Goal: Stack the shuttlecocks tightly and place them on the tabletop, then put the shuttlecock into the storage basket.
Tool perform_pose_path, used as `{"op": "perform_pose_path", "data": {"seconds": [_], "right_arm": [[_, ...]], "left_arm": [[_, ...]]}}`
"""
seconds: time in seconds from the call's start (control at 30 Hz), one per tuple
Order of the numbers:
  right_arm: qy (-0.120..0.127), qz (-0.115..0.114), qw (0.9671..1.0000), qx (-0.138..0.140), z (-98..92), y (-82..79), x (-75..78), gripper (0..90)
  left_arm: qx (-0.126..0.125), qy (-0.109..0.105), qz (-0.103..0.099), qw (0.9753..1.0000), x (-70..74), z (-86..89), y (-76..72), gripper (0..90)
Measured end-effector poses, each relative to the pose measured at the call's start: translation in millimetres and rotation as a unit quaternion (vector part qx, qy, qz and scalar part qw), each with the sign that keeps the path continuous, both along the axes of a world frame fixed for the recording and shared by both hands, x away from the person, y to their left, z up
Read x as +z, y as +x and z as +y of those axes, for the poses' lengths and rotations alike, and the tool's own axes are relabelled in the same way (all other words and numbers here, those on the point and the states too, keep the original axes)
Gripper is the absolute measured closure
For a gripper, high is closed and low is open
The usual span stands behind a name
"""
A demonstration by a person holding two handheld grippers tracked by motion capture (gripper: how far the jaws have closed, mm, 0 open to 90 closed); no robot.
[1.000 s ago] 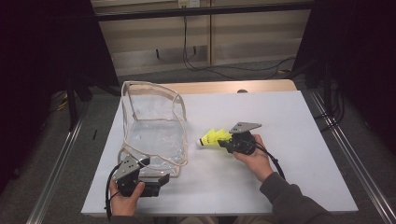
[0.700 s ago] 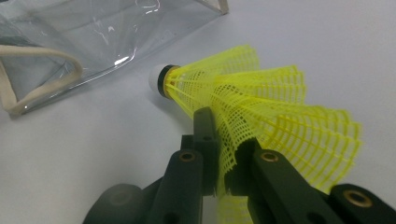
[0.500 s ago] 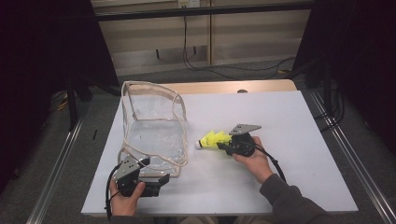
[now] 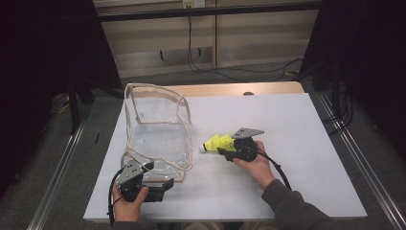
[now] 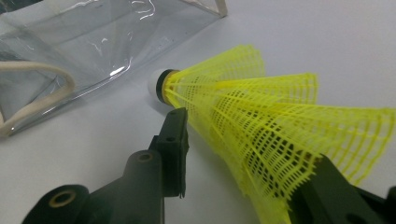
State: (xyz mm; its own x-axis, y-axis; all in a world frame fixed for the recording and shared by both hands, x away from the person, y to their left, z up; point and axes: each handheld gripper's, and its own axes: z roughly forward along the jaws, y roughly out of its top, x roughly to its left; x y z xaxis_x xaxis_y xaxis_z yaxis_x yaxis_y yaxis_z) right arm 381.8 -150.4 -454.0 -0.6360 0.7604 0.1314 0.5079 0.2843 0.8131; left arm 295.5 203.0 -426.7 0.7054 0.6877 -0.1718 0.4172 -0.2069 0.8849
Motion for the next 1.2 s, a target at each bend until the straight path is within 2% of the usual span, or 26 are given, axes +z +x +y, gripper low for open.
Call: {"op": "perform_pose_path", "data": {"seconds": [0.13,0.2,0.27,0.37,0.63,0.97,1.2], "right_arm": [[-0.008,-0.009,0.9999,-0.01,2.3,1.9,-0.9,66.6],[-0.017,-0.018,0.9997,-0.009,2.7,2.6,-0.3,74.9],[-0.019,-0.022,0.9996,-0.002,3.9,3.1,0.5,78.6],[-0.032,-0.026,0.9992,0.006,6.1,2.7,1.8,79.8],[-0.032,-0.021,0.9991,0.016,4.9,3.5,4.3,80.8],[-0.02,-0.009,0.9994,0.026,-3.8,-1.4,15.1,80.9],[-0.011,-0.008,0.9996,0.024,-17.7,-4.1,30.4,80.9]], "left_arm": [[0.0,0.001,0.0,1.0,-0.1,0.0,0.1,2.2],[0.0,0.001,0.001,1.0,0.1,0.1,-0.1,2.1],[0.0,0.0,0.001,1.0,0.0,0.2,-0.1,2.2],[0.0,0.0,0.0,1.0,-0.1,0.2,0.0,2.2],[0.0,0.0,0.0,1.0,0.1,0.3,-0.1,2.2],[-0.001,-0.002,-0.002,1.0,-0.2,0.3,-0.7,2.2],[0.002,0.0,-0.003,1.0,0.7,1.3,-1.9,2.2]]}}
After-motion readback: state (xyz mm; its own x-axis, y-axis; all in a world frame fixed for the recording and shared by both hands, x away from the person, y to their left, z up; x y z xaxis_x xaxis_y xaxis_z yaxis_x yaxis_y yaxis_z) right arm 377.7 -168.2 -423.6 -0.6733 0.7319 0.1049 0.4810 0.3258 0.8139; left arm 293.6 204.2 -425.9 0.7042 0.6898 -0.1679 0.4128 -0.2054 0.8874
